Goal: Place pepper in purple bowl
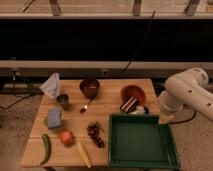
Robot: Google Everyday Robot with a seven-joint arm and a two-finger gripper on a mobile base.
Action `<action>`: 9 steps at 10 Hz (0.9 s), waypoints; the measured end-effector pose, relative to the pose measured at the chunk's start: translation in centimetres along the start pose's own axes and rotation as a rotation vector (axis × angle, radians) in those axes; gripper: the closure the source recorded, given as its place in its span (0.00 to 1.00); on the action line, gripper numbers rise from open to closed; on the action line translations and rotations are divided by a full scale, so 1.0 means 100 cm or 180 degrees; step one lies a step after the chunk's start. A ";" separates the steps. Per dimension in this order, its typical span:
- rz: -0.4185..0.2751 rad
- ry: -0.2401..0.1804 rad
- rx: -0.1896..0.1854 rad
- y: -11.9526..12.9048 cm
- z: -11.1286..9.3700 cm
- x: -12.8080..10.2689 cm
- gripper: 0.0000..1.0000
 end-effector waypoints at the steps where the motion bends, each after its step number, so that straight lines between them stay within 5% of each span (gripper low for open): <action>1: -0.0033 -0.0091 0.0013 0.007 0.002 -0.014 0.35; 4: -0.0092 -0.0381 -0.0044 0.020 0.012 -0.062 0.35; 9: -0.0104 -0.1119 -0.0322 0.033 0.026 -0.154 0.35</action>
